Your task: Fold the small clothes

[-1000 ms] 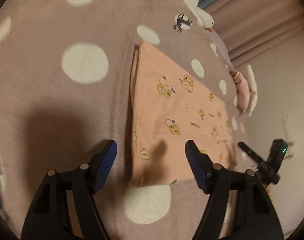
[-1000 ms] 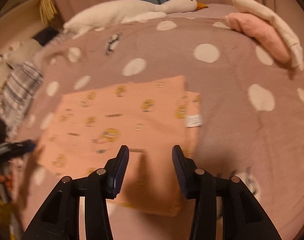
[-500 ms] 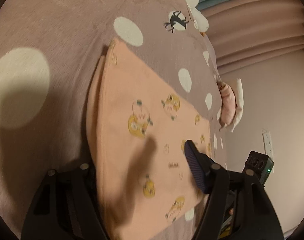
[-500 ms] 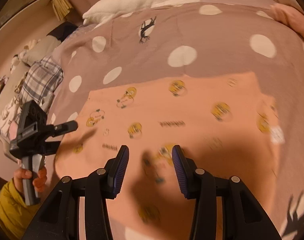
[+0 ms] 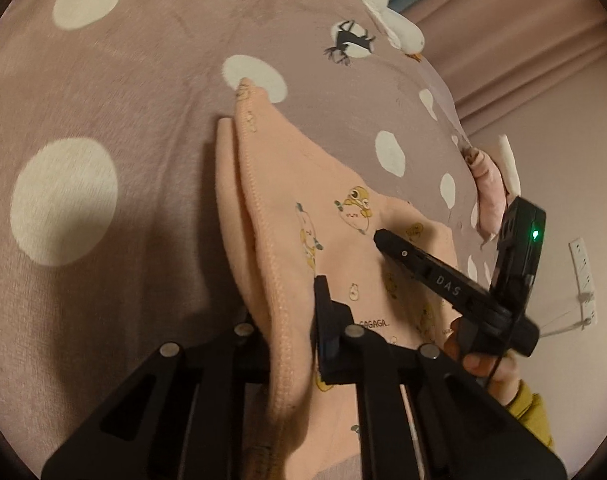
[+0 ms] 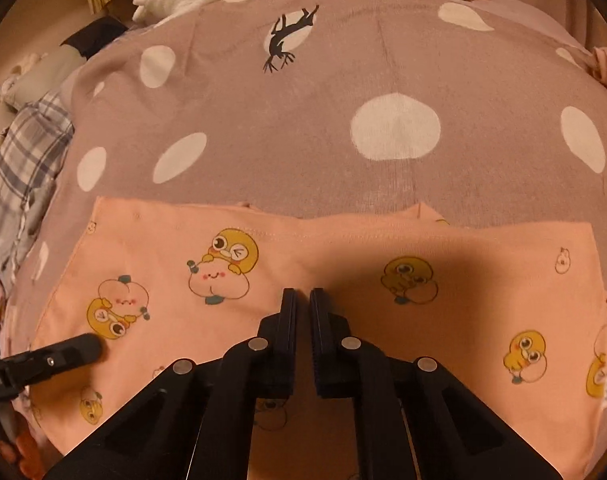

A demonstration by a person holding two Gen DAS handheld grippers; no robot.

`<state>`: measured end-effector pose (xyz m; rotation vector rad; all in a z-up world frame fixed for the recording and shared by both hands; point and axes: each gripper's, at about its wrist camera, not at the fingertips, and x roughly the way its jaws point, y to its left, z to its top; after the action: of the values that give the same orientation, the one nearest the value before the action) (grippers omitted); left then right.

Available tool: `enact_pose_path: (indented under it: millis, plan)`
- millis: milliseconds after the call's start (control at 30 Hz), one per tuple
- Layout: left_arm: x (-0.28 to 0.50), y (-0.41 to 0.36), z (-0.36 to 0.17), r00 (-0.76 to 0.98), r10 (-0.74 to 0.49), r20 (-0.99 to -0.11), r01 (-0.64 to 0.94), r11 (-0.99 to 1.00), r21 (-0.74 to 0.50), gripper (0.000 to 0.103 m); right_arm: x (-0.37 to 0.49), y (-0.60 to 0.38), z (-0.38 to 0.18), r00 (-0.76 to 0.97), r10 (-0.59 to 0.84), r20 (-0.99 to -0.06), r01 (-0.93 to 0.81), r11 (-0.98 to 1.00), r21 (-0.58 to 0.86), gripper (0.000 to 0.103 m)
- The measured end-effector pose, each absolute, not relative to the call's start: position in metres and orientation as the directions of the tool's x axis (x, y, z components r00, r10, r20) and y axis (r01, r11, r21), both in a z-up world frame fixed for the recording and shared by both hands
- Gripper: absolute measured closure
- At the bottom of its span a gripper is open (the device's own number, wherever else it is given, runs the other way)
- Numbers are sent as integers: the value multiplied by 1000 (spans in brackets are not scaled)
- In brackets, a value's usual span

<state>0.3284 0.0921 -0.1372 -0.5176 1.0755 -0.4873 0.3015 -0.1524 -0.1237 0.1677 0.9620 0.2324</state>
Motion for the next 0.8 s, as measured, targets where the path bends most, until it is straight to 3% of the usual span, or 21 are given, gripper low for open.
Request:
enact_pose_path:
  millis: [233,500,633,800]
  plan:
    - [331,84,-132,398,-570,-719,138,812,-567,92,238,-155,-92,545,346,-764,-209,938,276,96]
    - [329,70,-120,402,-522,-752,134,846,-516,92,182,-143,-122,507,315,-802,-272,942,197,96]
    - [325,52,-103,390,-521,-760,164,851,-499,93,186,-165,-114,480,402,-780,-231,915,330,96]
    - [319,6,-87,361,-506,-783,227,862,-453,90,182,-225,-114,543,576,-611,-96,766,636,92]
